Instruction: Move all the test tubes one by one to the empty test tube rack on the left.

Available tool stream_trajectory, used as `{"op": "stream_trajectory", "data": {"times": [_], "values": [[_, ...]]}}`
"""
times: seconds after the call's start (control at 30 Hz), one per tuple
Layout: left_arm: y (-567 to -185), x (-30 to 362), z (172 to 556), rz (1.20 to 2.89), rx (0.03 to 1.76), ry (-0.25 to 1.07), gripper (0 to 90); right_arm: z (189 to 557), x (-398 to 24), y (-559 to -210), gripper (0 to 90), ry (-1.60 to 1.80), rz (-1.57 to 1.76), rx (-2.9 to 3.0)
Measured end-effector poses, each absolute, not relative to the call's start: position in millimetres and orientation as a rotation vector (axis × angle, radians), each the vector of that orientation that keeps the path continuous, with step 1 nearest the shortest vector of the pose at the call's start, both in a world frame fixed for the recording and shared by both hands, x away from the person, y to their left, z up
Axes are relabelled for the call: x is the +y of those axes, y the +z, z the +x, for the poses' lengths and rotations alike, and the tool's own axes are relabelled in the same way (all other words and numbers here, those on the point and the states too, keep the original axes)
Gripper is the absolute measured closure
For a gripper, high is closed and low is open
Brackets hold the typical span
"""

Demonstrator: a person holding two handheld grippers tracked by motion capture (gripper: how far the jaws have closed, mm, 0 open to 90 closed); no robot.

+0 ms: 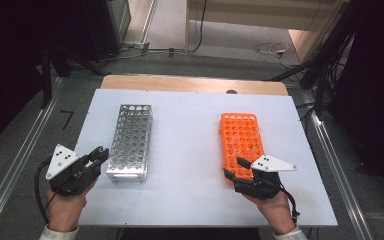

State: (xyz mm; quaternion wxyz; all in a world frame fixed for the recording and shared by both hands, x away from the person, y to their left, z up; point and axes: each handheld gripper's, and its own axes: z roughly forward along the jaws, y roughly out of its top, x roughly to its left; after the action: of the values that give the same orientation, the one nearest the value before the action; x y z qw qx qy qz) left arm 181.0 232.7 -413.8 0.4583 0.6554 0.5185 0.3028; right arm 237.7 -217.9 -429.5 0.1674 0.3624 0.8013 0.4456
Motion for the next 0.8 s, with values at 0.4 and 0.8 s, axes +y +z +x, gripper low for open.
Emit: {"op": "stream_trajectory", "data": {"times": [0.4, 0.8], "values": [[-434, 224, 185, 1.692, 1.322, 0.75, 75.1, 237, -223, -430, 37.9, 1.258, 1.038, 2.275], [-445, 221, 188, 1.755, 1.355, 0.72, 74.8, 238, -224, -433, 37.8, 1.247, 1.041, 2.283]]}}
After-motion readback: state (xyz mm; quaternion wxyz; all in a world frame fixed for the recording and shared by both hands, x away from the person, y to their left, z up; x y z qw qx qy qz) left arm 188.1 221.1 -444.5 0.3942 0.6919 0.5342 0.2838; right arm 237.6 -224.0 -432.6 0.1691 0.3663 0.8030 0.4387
